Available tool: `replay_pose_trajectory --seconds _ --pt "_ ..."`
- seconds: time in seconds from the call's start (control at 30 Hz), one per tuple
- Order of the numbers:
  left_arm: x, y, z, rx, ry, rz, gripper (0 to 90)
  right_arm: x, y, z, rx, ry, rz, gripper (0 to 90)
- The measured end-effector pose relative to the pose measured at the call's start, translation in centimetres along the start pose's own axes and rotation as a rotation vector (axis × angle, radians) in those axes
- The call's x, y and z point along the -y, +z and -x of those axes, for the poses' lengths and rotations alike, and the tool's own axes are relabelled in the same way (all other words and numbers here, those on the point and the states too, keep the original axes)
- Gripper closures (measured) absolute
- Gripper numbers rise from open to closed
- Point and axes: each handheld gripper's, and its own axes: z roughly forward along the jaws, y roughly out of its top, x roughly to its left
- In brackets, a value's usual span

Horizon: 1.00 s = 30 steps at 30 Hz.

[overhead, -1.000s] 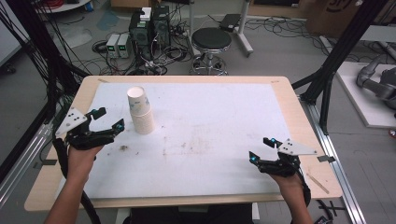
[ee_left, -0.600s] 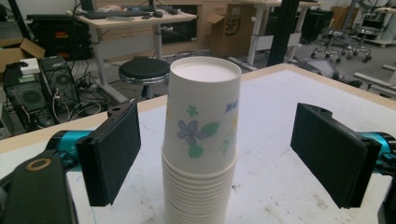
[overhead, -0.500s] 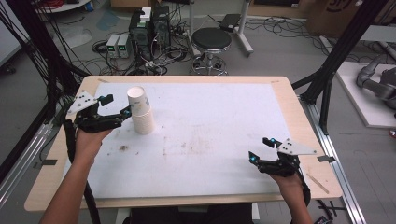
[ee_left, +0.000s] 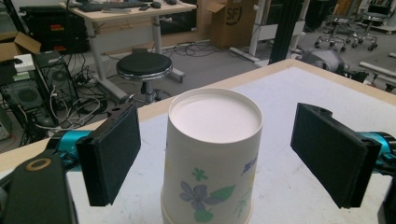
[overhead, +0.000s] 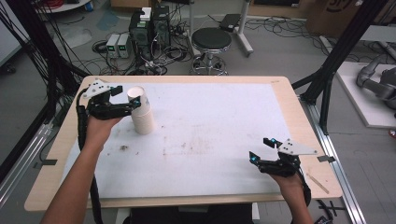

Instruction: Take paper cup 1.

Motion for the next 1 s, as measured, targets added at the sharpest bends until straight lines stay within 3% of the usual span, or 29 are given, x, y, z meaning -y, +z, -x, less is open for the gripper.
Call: replay_pose_trajectory --seconds 0.37,0.5,0.8,1.0 --pt "0.7 2.2 -0.4 -0.009 -0.011 -0.055 16.3 0.1 -0.1 0.1 0.000 0.007 -0.002 20.5" --pt "0.9 2.5 -0.5 0.012 -0.013 -0.064 20.1 0.1 -0.1 0.2 -0.001 0.005 -0.004 20.5" --pt "1.0 2.7 -0.7 0.036 -0.019 -0.059 31.0 0.1 0.1 0.2 -0.008 0.007 -0.008 20.6" --pt "0.9 2.6 -0.7 0.037 -0.017 -0.045 32.3 0.1 0.1 0.2 -0.007 0.004 -0.006 20.6"
